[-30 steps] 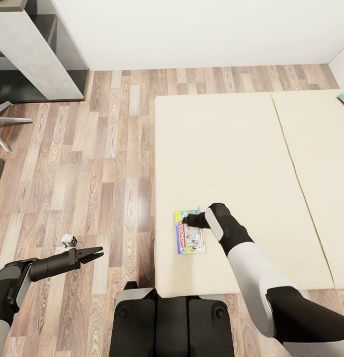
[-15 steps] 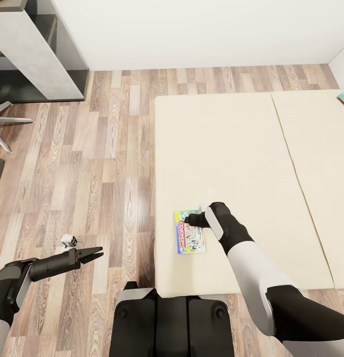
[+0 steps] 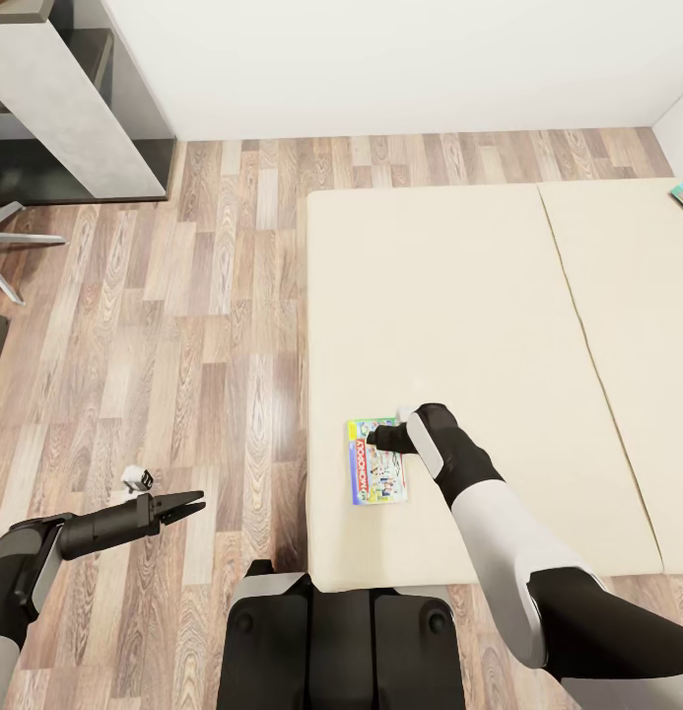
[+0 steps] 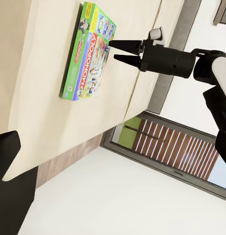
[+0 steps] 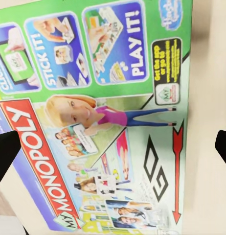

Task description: Put all the toys in the child's room - the three board games (two on the bed and one on the table), the two jigsaw puzzles on the table, and the tennis ball on the table - inside the toy box on the table in the child's room.

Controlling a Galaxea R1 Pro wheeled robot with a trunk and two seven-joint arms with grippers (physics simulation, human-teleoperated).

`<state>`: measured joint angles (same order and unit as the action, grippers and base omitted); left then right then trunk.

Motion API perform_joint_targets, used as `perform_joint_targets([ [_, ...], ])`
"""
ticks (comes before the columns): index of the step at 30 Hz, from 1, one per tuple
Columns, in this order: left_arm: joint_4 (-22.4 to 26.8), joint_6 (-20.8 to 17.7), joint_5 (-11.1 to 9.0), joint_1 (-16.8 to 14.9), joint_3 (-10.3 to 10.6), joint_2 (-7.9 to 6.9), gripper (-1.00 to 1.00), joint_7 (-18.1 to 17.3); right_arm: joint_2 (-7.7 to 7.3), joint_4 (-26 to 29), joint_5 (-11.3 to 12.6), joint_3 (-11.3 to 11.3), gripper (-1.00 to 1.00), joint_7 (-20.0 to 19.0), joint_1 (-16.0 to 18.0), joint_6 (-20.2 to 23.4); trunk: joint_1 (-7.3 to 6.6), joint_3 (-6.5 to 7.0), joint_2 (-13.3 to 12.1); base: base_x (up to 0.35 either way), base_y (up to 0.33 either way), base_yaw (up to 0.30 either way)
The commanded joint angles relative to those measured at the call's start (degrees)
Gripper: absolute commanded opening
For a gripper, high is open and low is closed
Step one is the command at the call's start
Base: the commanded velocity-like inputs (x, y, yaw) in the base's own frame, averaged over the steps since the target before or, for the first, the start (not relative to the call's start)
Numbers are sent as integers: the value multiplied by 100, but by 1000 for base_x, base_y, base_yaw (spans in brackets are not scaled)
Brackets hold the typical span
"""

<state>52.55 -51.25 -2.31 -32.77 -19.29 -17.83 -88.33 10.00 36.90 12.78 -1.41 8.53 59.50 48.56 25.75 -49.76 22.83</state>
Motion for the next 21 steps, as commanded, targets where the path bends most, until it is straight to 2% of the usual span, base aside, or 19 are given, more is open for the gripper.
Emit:
perform_joint_targets([
  [1, 1, -61, 3, -1, 1, -1, 100, -22, 0, 5, 60, -9, 100, 56, 1, 13, 3, -6, 9, 0, 0, 0],
  [7, 1, -61, 3, -1, 2, -1, 100, -18, 0, 2, 61, 5, 100, 21, -17, -46, 3, -6, 9, 0, 0, 0],
  [15, 1, -61, 3, -1, -2, -1, 100, -17, 0, -116, 72, -19, 100, -126, -41, -576, 3, -6, 9, 0, 0, 0],
  [21, 1, -61, 3, -1, -3, -1, 100, -17, 0, -217, 43, -28, 100, -308, -43, -686, 3, -6, 9, 0, 0, 0],
])
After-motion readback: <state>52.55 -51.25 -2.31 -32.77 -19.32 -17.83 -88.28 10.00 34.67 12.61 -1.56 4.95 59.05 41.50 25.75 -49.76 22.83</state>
